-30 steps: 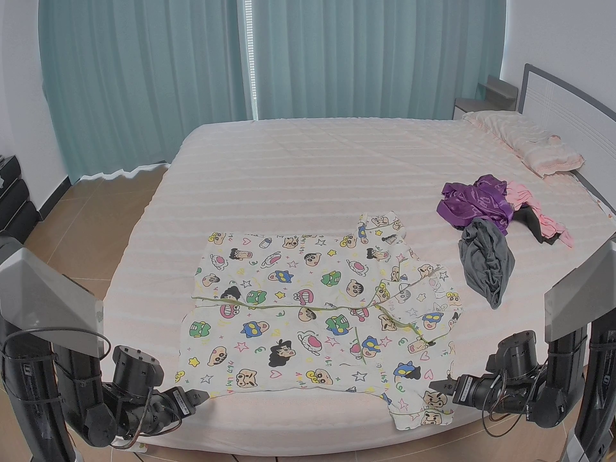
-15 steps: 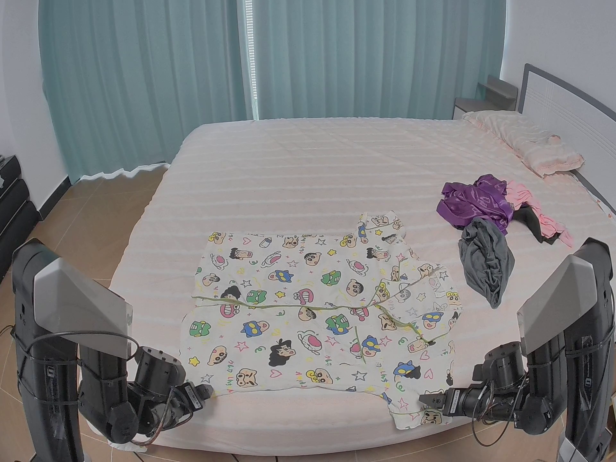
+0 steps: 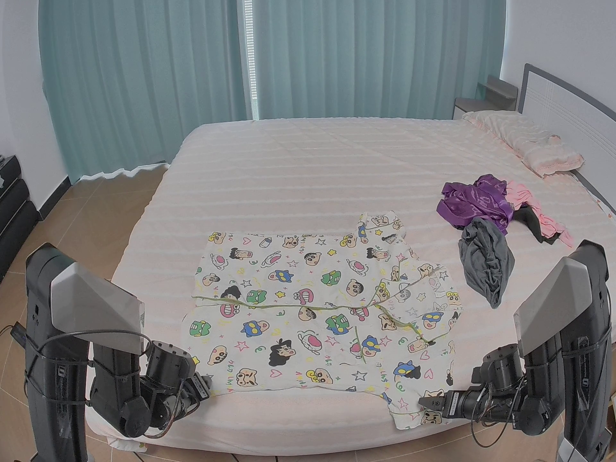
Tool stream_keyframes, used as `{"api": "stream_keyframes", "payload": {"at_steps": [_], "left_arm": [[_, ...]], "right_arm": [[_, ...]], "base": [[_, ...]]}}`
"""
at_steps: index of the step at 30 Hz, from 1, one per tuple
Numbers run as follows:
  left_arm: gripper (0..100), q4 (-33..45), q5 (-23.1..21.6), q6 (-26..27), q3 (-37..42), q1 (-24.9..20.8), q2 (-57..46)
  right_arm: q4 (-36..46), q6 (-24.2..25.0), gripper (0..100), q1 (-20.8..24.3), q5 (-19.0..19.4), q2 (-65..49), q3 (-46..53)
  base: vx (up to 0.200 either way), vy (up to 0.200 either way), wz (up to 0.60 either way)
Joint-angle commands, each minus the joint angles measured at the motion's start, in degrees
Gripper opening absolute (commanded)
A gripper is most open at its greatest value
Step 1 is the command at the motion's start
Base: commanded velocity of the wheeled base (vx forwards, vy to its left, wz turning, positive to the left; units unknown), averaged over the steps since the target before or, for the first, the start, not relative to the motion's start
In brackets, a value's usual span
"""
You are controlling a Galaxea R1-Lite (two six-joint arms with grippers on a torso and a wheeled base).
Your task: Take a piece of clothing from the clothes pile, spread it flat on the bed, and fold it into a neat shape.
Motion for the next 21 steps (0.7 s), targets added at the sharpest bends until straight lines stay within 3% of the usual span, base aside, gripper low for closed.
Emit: {"api": "stream_keyframes", "payload": {"at_steps": [1, 4, 19, 20, 21], "left_arm": [[0, -0.04, 0.64, -0.06, -0.11, 0.14, 0.14], [0, -0.22, 3.46, -0.24, -0.64, 0.4, 0.23], [0, -5.4, 3.63, -2.61, -0.38, 1.37, 0.23], [0, -5.49, 3.63, -2.7, -0.38, 1.46, 0.23], [0, -5.49, 3.63, -2.7, -0.38, 1.46, 0.23]], "right_arm": [[-0.49, -0.08, 100, 0.15, -0.05, 0.19, 1.01], [-0.49, -0.08, 100, 0.15, -0.14, 0.19, 1.01], [-0.49, -4.21, 100, 0.32, 0.21, 2.39, -3.82], [-0.41, -4.83, 0, 0.32, 0.3, 2.74, -4.0], [-0.41, -4.83, 0, 0.32, 0.3, 2.74, -4.0]], "base": [[0.0, 0.0, 0.0], [0.0, 0.0, 0.0], [0.0, 0.0, 0.0], [0.0, 0.0, 0.0], [0.0, 0.0, 0.0]]}}
